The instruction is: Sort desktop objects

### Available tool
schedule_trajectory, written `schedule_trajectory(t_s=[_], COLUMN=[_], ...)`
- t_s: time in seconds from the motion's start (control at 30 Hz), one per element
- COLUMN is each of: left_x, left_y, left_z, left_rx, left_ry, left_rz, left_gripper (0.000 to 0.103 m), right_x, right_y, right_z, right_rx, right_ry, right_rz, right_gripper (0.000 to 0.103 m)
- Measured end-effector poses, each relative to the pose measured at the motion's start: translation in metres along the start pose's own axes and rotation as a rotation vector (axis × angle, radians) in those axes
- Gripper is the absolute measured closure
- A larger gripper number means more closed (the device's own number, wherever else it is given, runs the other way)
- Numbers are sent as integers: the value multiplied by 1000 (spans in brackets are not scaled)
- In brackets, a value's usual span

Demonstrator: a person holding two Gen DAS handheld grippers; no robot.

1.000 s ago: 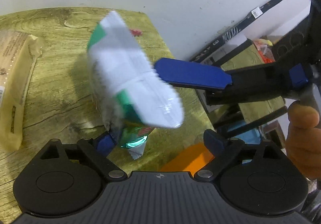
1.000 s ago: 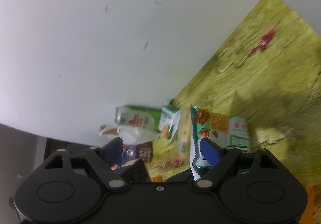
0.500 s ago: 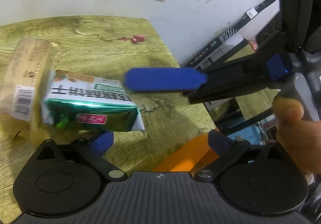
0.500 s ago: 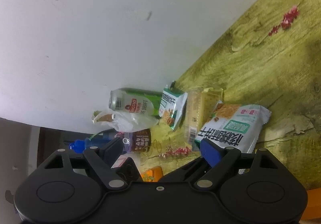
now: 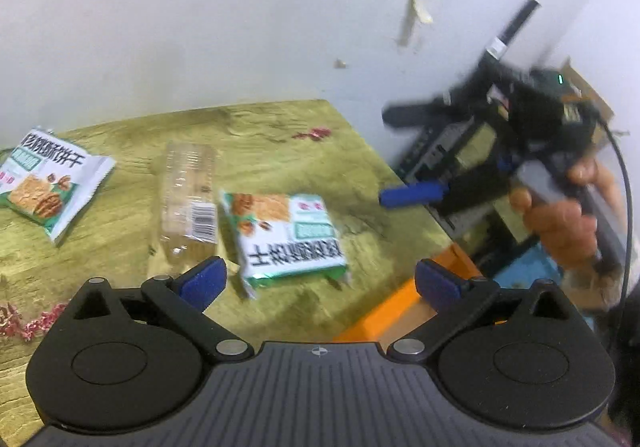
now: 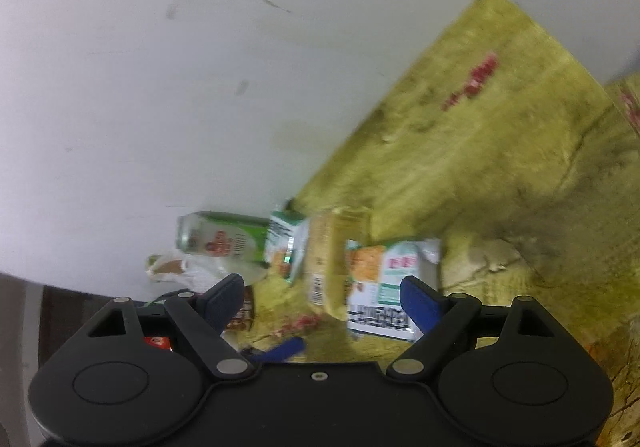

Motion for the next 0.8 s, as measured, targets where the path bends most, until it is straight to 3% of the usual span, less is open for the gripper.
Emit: schedule_trajectory(t_s=[0.23,0.5,0.8], left_x=[-28,-47,-35], left_y=[7,5,0], left_z=[7,5,6], left_rx=[21,48,72], left_ry=[-23,-101,-150], left_rz=[64,136,128], left_gripper=[2,0,0], right_x=[-35,-49,-81], right_y=[11,44,55], right_z=[-17,1,3], right_rx=[-50,65,105], right_ry=[-57,-111,-117], right_rz=[41,6,80], right_gripper=[15,15,15])
Point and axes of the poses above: each gripper's, at about its wrist camera, not at the fingertips, and x roughly against the way its jaws point, z to its left, y to its top, the point moved 8 cm from there along -x, roughly the way its jaws point, and after that the axes turned 14 degrees about z, right-handed, at the moved point
